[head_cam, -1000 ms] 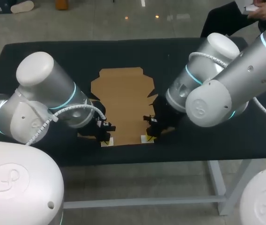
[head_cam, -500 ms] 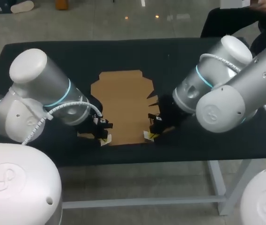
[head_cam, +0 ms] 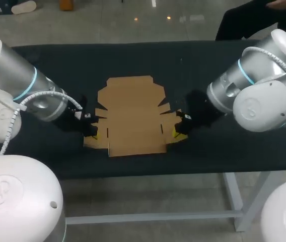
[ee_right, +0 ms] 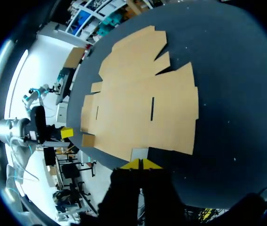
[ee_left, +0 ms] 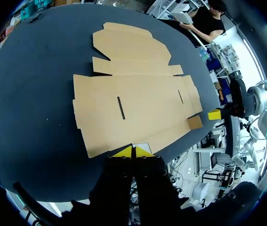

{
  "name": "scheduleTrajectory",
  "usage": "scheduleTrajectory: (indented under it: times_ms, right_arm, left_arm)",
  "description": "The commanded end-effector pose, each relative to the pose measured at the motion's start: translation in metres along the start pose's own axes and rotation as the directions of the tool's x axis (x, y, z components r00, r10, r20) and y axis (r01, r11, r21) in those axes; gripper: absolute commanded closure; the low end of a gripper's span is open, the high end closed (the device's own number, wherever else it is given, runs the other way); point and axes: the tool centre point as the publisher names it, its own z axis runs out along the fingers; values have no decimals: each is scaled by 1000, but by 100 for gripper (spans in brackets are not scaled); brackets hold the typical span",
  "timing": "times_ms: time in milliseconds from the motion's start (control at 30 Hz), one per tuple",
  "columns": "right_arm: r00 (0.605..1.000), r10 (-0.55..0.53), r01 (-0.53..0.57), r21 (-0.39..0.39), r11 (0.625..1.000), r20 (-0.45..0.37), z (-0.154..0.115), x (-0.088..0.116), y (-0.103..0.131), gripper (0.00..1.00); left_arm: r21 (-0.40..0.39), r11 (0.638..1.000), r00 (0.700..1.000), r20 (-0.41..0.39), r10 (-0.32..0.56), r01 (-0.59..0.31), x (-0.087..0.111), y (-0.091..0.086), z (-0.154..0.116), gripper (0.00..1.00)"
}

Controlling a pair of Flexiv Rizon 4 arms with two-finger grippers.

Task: Assemble the packaging by folding the flat box into shape, placing the metal phone stand inside, and closing the box properly

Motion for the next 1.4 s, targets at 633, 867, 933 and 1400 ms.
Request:
scheduleTrajectory:
  times_ms: [633,867,933,1400]
  right_arm:
    - [987,15,-15,5,1000,-160,-63,-36,58,100]
    - [981,29,-26,18,1000,-192,-56,-53,71,100]
    - [981,31,-29,18,999,-192,-55,-55,75,100]
    - [982,29,-21,40,999,-188,-39,-69,112,100]
  left_arm:
    - [13,1000,997,-82,9,-8,-39,-64,-34,100]
    - [18,1000,996,-88,10,-8,-53,-82,-27,100]
    - [18,1000,996,-89,11,-10,-55,-88,-26,100]
    - [46,999,995,-103,11,-6,-80,-125,-13,100]
